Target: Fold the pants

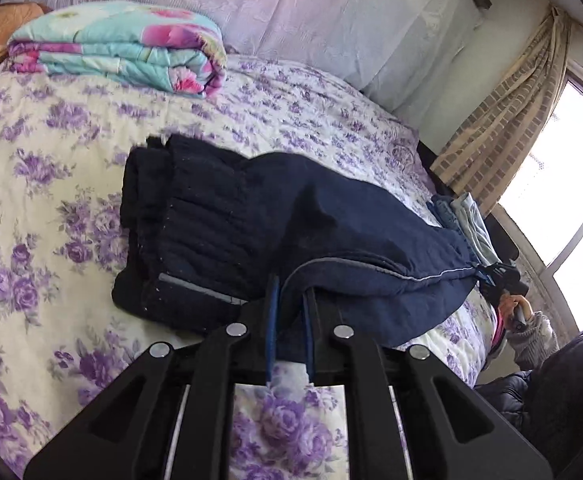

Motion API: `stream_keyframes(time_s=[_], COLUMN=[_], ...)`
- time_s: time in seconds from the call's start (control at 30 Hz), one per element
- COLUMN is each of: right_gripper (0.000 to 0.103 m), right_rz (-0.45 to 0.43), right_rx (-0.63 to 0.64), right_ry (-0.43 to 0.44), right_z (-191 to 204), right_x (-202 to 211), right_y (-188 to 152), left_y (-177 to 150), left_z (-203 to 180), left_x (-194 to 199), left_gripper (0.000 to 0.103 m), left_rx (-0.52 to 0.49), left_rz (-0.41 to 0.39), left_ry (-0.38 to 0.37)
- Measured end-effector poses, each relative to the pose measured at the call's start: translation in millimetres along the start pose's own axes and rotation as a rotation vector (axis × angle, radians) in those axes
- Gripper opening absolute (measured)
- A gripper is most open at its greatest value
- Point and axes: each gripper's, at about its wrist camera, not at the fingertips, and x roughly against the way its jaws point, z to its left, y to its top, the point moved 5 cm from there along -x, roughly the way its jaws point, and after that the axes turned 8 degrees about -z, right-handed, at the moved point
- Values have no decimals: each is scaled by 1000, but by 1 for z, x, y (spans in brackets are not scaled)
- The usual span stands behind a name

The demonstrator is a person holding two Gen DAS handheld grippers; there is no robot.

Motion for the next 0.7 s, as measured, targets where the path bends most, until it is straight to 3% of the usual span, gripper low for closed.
stream_keyframes(time_s=[0.13, 0.23, 0.4, 0.5, 0.53, 0.57, 0.63, 0.7], right_gripper=[12, 11, 12, 18, 26, 33, 35, 43], right_rz=[-27, -36, 75, 74, 31, -11, -110, -146], right_rx=[73, 117, 14, -84, -61, -11, 146, 276], right_ry=[49, 45, -63, -47, -79, -113, -186, -182], right_z=[36, 40, -17, -26, -21, -14, 14, 48], right_x=[12, 25, 19, 37, 49, 59, 81, 83], right_y=[8, 8, -12, -9, -3, 2, 11, 6], left_y=[12, 16, -14, -14, -15, -18, -23, -26], left_z=[-16, -19, 8, 8, 2, -3, -4, 0], left_x=[14, 22, -5, 7, 14, 20, 31, 41], left_gripper=[10, 10, 13, 14, 17, 37, 94, 98], left_rx=[-37, -37, -6, 53, 31, 1, -19, -6], left_rz=[-61, -82, 97, 83, 88, 98, 107, 79], left_ry=[1, -24, 22, -17, -6, 20, 109, 165])
